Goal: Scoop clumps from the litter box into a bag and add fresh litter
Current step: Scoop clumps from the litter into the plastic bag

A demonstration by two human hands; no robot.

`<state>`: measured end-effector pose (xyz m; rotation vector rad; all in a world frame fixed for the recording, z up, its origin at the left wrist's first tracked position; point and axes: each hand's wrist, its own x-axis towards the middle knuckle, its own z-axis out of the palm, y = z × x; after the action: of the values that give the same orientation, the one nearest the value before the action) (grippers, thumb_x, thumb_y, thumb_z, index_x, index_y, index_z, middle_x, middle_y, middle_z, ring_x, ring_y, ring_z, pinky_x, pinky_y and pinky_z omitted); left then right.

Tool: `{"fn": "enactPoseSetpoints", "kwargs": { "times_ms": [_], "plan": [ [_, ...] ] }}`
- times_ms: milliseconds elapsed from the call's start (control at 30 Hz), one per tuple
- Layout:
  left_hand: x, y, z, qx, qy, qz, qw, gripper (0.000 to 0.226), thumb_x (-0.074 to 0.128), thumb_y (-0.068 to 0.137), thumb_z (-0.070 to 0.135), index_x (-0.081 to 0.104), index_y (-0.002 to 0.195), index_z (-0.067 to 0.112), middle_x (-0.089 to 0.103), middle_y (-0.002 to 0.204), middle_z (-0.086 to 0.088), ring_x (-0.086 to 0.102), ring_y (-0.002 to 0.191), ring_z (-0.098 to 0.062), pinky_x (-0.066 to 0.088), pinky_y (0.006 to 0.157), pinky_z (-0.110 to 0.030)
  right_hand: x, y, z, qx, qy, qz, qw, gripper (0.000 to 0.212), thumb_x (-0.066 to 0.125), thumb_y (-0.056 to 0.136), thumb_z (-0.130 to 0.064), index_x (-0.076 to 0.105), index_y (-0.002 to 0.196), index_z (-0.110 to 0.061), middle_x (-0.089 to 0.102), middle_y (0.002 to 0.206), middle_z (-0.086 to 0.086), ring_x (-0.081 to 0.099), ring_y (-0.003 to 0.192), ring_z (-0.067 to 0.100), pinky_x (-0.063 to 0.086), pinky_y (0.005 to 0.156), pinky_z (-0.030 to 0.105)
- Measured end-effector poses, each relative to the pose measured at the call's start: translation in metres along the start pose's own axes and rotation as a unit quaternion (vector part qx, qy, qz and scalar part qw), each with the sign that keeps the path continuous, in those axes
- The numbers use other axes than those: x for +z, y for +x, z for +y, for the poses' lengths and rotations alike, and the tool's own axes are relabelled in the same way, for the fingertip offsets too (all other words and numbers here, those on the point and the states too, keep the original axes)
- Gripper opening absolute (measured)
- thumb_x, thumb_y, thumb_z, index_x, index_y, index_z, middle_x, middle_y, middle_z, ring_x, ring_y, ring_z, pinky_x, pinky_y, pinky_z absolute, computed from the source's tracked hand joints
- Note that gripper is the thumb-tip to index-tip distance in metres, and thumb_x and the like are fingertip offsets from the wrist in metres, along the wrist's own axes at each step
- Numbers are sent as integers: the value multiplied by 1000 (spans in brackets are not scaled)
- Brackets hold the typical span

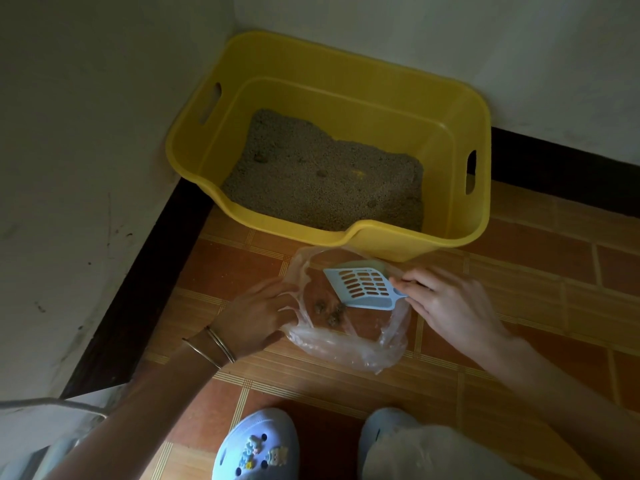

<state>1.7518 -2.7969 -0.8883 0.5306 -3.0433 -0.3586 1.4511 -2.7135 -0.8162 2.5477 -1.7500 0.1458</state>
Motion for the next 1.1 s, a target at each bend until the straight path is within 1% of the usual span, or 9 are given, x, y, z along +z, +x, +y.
{"fn": "enactPoseSetpoints", "kwargs": {
  "times_ms": [133,233,300,400,567,667,767,933,1100],
  "plan": [
    [-5,-2,-1,-10,-22,38,999,33,84,57,35,71,85,25,69,98,7,56,111,-17,39,101,-34,-10,0,0,-15,6,10,1000,36,82,64,-12,73,98,-16,68,89,-4,63,73,13,42,48,18],
    [-20,-2,-7,-42,-52,105,992,25,61,78,37,70,94,21,67,107,2,50,114,-17,39,97,-37,-26,-3,5,-28,13,37,999,28,74,74,-14,71,101,-15,68,90,-4,63,74,12,48,48,20],
    [-39,0,-12,-72,-37,149,985,28,55,84,35,70,99,17,66,110,0,53,112,-20,44,89,-38,-38,-4,11,-31,22,55,998,22,63,84,-20,70,105,-15,69,92,-4,63,76,11,52,51,22],
    [-65,4,-24,-118,15,203,972,30,53,88,33,70,101,11,65,109,-4,55,112,-23,42,91,-35,-62,-1,18,-36,53,83,995,28,54,87,-25,69,106,-13,69,94,-2,65,79,10,56,62,25],
    [-71,24,-48,-147,33,165,975,40,50,85,40,65,110,13,63,112,-3,55,110,-23,42,91,-35,-99,25,33,-8,58,169,984,29,59,86,-27,68,108,-10,67,97,1,59,84,7,51,74,26],
    [-56,43,-52,-153,23,122,981,45,48,82,44,63,113,14,63,110,-4,57,103,-23,50,85,-36,-101,54,50,45,57,166,984,30,62,84,-28,68,109,-11,67,98,2,63,82,13,53,67,26],
    [-38,55,-54,-155,28,126,979,47,46,84,47,63,114,15,64,107,-2,57,98,-20,51,81,-34,-86,79,70,129,34,112,985,29,74,76,-17,70,105,-14,67,97,2,66,73,22,50,58,27],
    [-26,64,-65,-143,50,166,974,43,44,87,47,67,106,16,65,92,-1,61,85,-22,40,77,-31,-70,108,98,262,-96,-145,949,25,56,87,-37,64,110,-30,61,113,-6,62,90,20,51,65,30],
    [-30,64,-80,-143,44,146,978,47,41,86,57,70,96,22,65,83,5,62,79,-18,47,66,-30,-61,128,97,251,-151,-239,926,14,54,90,-26,60,78,-21,56,71,-4,54,60,12,38,48,23]
  ]
}}
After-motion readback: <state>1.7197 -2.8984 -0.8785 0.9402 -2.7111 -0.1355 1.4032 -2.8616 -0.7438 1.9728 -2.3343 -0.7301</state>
